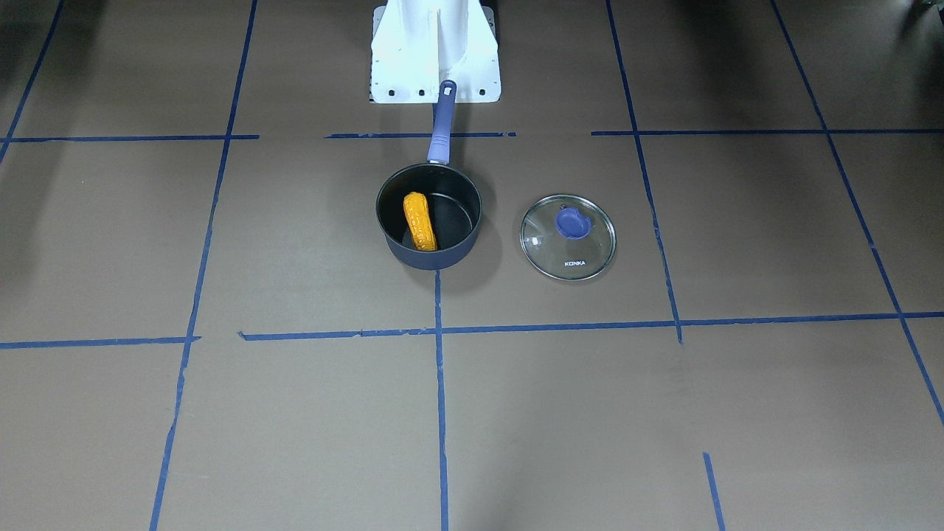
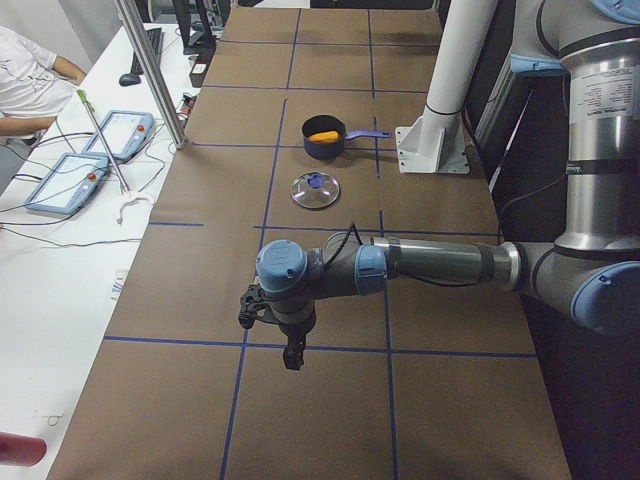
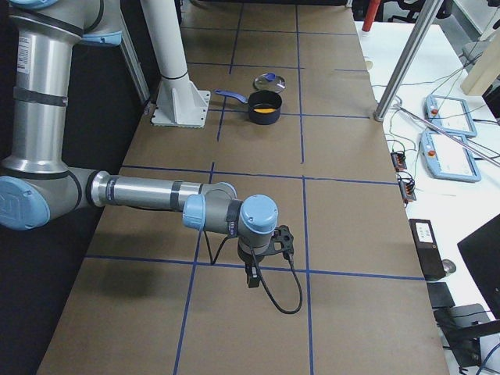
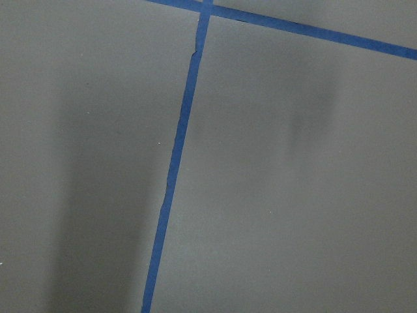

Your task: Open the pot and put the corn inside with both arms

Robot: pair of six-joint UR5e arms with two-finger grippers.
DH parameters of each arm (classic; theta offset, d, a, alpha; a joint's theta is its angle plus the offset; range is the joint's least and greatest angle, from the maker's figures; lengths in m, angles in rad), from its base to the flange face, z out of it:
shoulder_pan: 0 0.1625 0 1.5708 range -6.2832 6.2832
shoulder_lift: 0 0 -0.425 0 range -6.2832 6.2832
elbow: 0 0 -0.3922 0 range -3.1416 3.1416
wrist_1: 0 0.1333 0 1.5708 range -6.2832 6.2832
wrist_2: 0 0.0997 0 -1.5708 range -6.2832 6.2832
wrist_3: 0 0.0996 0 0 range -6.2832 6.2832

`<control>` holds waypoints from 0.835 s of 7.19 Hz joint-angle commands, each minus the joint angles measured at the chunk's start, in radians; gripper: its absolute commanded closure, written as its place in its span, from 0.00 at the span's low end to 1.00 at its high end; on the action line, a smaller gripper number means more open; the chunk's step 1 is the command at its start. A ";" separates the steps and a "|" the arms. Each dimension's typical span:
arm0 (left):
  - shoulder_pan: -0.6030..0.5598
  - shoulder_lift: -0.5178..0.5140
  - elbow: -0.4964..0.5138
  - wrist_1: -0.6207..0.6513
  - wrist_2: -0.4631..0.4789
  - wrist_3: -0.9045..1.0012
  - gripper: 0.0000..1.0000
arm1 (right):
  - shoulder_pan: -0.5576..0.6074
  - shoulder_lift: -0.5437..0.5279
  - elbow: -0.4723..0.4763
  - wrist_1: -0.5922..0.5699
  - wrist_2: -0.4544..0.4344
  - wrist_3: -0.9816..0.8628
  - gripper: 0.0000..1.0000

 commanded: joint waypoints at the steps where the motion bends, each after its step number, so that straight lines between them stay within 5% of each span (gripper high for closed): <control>1: 0.000 0.003 0.004 0.003 0.001 -0.002 0.00 | 0.000 0.001 0.002 0.000 0.010 0.011 0.00; 6: 0.000 0.004 0.006 0.007 0.001 -0.002 0.00 | -0.001 0.003 0.002 0.000 0.023 0.014 0.00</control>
